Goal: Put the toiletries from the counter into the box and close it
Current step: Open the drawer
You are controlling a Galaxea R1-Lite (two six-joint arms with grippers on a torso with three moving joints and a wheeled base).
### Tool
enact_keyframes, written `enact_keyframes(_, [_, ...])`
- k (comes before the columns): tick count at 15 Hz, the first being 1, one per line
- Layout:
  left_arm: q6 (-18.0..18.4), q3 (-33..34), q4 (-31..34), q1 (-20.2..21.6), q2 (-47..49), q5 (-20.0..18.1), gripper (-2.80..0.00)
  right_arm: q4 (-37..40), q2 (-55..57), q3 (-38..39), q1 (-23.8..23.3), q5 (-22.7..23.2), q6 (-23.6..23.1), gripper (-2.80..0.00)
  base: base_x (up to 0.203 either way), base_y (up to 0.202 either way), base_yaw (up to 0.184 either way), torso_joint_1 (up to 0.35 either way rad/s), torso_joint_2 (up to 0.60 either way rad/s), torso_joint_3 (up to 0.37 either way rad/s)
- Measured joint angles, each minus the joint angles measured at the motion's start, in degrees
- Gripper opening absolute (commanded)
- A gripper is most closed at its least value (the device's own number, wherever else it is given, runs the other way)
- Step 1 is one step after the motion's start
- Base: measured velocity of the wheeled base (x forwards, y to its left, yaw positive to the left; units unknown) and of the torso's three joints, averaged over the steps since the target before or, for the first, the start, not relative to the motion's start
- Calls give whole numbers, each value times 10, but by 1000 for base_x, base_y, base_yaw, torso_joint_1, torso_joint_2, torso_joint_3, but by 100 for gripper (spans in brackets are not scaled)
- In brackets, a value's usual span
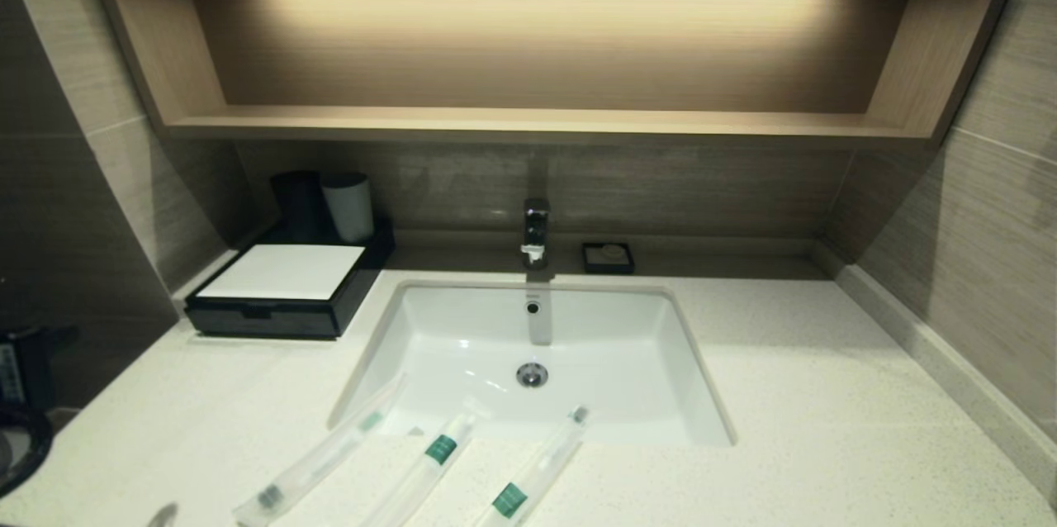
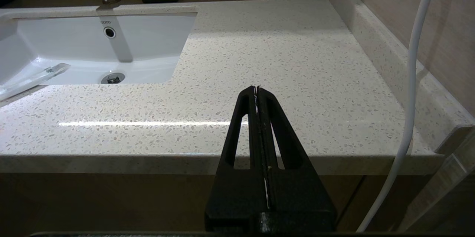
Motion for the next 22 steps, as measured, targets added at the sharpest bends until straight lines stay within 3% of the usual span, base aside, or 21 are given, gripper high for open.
enact_keyframes(6, [2, 21, -106, 29, 141, -3, -280, 0, 0, 0, 0, 0, 0, -280, 0, 0, 0, 0, 0, 0])
enact_keyframes(10, [3, 37, -237, 38, 252, -5, -280, 0, 0, 0, 0, 0, 0, -280, 0, 0, 0, 0, 0, 0])
enact_keyframes(13, [17, 19, -330, 68, 343, -15, -280, 0, 0, 0, 0, 0, 0, -280, 0, 0, 0, 0, 0, 0])
enact_keyframes(17, [23, -20, -356, 99, 426, -83, -280, 0, 0, 0, 0, 0, 0, -280, 0, 0, 0, 0, 0, 0])
enact_keyframes(22, [23, -37, -393, 105, 485, -92, -280, 0, 0, 0, 0, 0, 0, -280, 0, 0, 0, 0, 0, 0])
